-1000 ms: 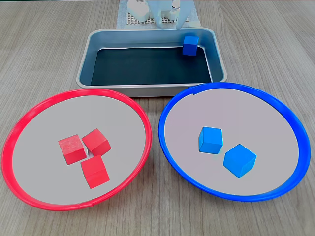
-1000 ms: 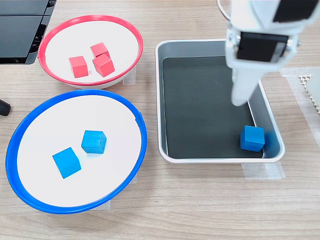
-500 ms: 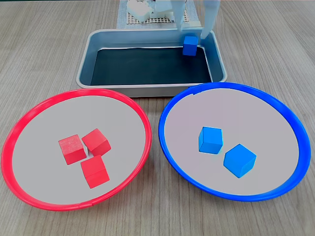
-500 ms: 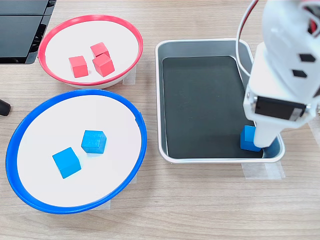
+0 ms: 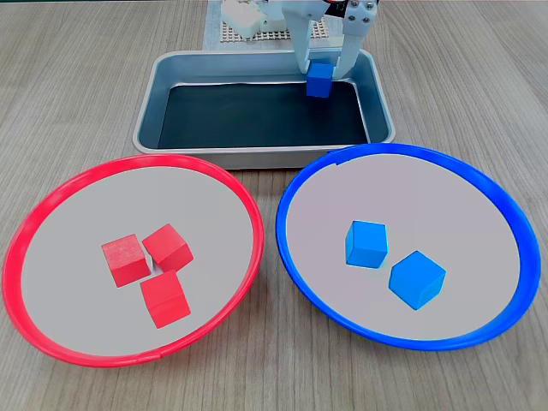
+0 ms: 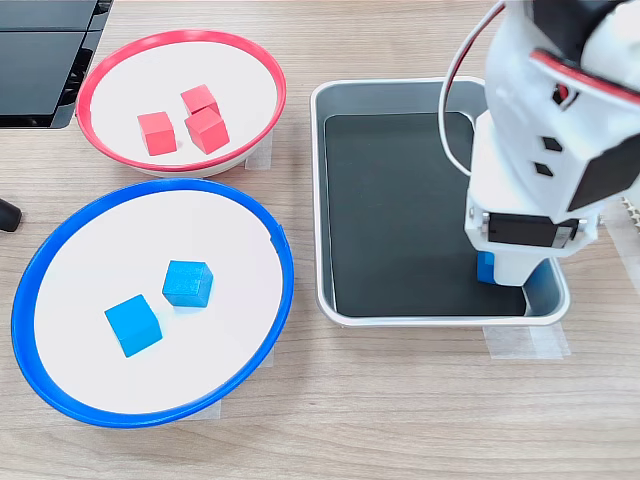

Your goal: Move six blocks tray to matching dishes

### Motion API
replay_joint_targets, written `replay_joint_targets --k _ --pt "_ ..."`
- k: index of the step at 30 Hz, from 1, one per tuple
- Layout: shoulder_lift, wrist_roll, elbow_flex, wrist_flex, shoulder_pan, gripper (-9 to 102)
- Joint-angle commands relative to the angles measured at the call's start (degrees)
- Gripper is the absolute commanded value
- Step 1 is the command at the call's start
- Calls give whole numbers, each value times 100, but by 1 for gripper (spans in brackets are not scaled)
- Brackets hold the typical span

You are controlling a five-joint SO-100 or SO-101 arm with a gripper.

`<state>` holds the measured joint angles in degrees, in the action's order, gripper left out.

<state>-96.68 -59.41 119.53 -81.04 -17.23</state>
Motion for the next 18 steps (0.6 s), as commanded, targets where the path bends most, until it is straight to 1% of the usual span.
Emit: replay_joint_targets --k 1,4,6,8,10,13,15,16,18 --pt "-79 -501 -211 -185 211 5" --pt "-158 -967 -580 -668 439 0" --pt "-167 -1125 -993 -1046 633 0" --pt "-105 -1239 -1758 -1441 861 0" --pt "44 -1169 -2461 -1415 984 0" --pt "519 -729 -3480 -773 1011 0" --pt "905 -325 -4008 -70 958 0" --pt "1230 132 -4236 817 861 0" --pt "1564 677 -4333 1881 738 0"
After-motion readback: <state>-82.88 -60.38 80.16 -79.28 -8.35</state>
